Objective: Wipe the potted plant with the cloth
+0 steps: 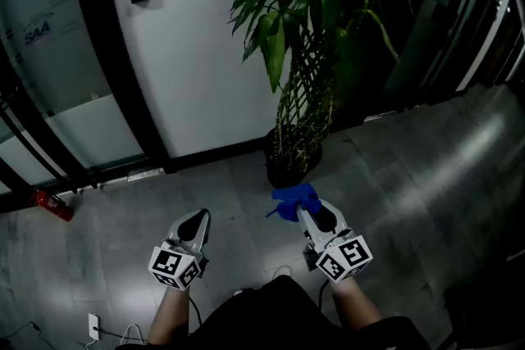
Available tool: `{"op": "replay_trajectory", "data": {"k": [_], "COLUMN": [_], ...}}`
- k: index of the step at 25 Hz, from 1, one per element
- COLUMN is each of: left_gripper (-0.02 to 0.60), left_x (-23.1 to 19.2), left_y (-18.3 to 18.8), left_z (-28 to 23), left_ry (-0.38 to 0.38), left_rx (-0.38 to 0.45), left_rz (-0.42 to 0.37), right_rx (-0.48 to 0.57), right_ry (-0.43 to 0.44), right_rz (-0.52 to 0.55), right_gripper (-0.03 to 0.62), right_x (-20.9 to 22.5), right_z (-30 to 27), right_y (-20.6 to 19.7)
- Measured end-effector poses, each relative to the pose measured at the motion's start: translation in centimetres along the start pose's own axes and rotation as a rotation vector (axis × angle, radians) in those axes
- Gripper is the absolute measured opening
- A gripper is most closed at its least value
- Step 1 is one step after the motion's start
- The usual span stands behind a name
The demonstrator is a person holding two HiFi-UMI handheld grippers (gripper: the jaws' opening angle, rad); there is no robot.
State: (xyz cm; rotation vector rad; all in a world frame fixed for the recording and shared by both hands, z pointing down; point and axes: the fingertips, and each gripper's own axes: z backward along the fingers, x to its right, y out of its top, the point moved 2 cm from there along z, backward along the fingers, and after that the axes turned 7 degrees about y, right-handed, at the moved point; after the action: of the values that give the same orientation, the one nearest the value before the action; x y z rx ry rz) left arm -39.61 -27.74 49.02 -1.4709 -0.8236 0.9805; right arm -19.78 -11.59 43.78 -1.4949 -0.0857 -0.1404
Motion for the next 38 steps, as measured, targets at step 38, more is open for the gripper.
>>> {"op": "replay_trajectory", "data": {"k": [38], "left_gripper": [0.006], "left_x": [-0.1], "left_y": [13.2], "left_z": [-39.2], "left_ry": [-0.530], "left_rx": [0.129], "left_rz": [-0.210], "right_rx": [0.457], "right_ry": [0.159], "right_rz": [0.330], "right_gripper": [0.104], "right_x": [9.6], "right_z": [-19.7], "right_y": [22.4]}}
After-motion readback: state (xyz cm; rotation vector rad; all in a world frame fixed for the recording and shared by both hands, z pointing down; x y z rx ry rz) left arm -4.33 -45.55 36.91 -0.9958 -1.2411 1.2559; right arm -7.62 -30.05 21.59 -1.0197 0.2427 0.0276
